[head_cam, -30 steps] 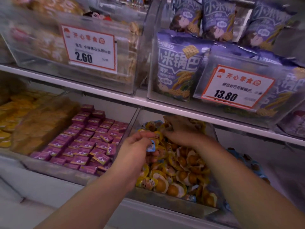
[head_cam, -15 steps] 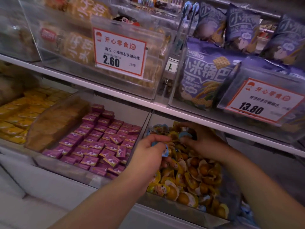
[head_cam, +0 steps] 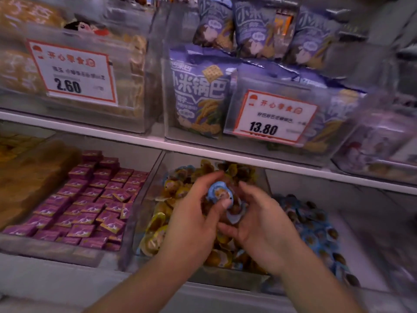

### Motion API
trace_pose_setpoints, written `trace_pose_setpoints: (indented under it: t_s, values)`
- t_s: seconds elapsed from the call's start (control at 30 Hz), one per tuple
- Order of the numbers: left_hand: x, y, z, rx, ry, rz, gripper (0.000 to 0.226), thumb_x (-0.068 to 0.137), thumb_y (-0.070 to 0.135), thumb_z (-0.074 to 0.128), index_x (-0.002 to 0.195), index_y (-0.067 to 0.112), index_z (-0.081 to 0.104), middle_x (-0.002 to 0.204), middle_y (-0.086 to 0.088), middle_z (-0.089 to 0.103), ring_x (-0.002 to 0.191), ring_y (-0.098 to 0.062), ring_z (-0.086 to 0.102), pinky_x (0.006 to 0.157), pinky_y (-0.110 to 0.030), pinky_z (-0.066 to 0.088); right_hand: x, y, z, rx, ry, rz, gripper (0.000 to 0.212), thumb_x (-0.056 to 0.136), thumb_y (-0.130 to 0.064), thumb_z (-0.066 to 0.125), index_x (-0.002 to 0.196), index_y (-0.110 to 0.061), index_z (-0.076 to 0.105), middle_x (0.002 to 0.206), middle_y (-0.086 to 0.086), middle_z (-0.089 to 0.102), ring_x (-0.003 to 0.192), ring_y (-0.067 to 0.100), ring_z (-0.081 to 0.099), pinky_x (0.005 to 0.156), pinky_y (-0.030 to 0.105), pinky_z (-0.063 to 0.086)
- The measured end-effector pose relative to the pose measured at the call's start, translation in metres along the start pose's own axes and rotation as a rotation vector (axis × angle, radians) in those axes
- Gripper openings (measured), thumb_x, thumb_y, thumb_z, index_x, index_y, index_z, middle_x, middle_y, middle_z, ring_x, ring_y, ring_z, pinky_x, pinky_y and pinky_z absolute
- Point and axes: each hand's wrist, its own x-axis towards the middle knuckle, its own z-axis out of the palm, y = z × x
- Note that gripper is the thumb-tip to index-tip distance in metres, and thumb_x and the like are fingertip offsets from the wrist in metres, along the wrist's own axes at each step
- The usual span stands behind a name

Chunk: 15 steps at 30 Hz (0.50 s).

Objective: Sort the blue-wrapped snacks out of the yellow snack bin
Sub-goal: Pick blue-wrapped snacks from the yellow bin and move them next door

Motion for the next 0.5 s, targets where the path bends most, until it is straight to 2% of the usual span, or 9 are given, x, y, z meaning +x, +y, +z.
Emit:
trace_pose_setpoints:
  t_s: [0.03,0.1,0.17,0.23,0.3,0.37,0.43,0.5]
  values:
    - [0.000,0.000,0.005,-0.013,-0.034,-0.014,0.042,0.092,0.026,0.067,0.122,0.051,0.052,0.113,0.035,0.062,0.101,0.012,0.061,0.081,-0.008,0.048,-0.003,-0.003,-0.001,0.075,-0.051,0.018,0.041,0.094,-0.036,0.055,0.119,-0.006,0.069,0.115,0.018,0.070,0.095,0.027,0.066,0.065,0.034,0.058]
    - [0.003,-0.001,0.011,-0.002,-0.121,-0.018,0.041,0.092,0.032,0.066,0.123,0.054,0.051,0.116,0.034,0.062,0.106,0.010,0.061,0.090,-0.020,0.052,-0.009,-0.007,-0.002,0.097,-0.063,-0.001,0.038,0.091,-0.038,0.059,0.107,-0.007,0.075,0.103,0.018,0.071,0.086,0.025,0.069,0.057,0.030,0.057]
    - [0.007,-0.001,0.014,0.135,-0.233,0.091,0.043,0.092,0.043,0.059,0.133,0.052,0.048,0.134,0.031,0.054,0.130,0.004,0.047,0.109,-0.028,0.041,-0.014,-0.007,-0.007,-0.003,0.032,-0.088,0.027,0.089,-0.030,0.064,0.101,-0.009,0.074,0.084,0.014,0.068,0.073,0.023,0.070,0.044,0.026,0.051]
    - [0.011,-0.002,0.015,0.306,-0.344,0.237,0.053,0.096,0.056,0.047,0.146,0.040,0.040,0.152,0.019,0.041,0.144,-0.003,0.030,0.117,-0.030,0.030,-0.016,-0.006,-0.016,-0.087,0.115,-0.210,0.017,0.088,-0.020,0.067,0.100,-0.008,0.072,0.075,0.010,0.067,0.068,0.023,0.070,0.040,0.023,0.043]
    - [0.016,-0.005,0.011,0.298,-0.406,0.253,0.058,0.097,0.064,0.036,0.149,0.037,0.037,0.153,0.013,0.041,0.143,-0.002,0.032,0.115,-0.024,0.029,-0.020,-0.014,-0.028,-0.125,0.145,-0.326,0.015,0.082,-0.018,0.070,0.093,-0.010,0.075,0.079,0.012,0.069,0.066,0.023,0.068,0.040,0.022,0.040]
    - [0.023,-0.013,0.004,0.281,-0.379,0.182,0.054,0.098,0.063,0.033,0.143,0.035,0.047,0.143,0.014,0.051,0.133,0.001,0.044,0.109,-0.024,0.037,-0.026,-0.030,-0.047,-0.236,0.201,-0.404,0.015,0.078,-0.022,0.071,0.088,-0.011,0.073,0.077,0.014,0.070,0.058,0.021,0.065,0.039,0.023,0.037]
    - [0.033,-0.022,-0.004,0.426,-0.332,0.144,0.046,0.097,0.057,0.039,0.133,0.034,0.057,0.133,0.013,0.058,0.123,-0.004,0.053,0.103,-0.024,0.042,-0.032,-0.049,-0.073,-0.398,0.316,-0.425,0.011,0.085,-0.020,0.071,0.091,-0.011,0.070,0.074,0.011,0.072,0.057,0.021,0.064,0.042,0.026,0.036]
    - [0.041,-0.031,-0.009,0.598,-0.360,0.127,0.044,0.096,0.049,0.041,0.130,0.029,0.061,0.130,0.005,0.060,0.119,-0.016,0.058,0.100,-0.030,0.045,-0.035,-0.066,-0.107,-0.615,0.453,-0.433,0.004,0.090,-0.013,0.068,0.089,-0.015,0.071,0.070,-0.001,0.073,0.061,0.014,0.067,0.047,0.024,0.043]
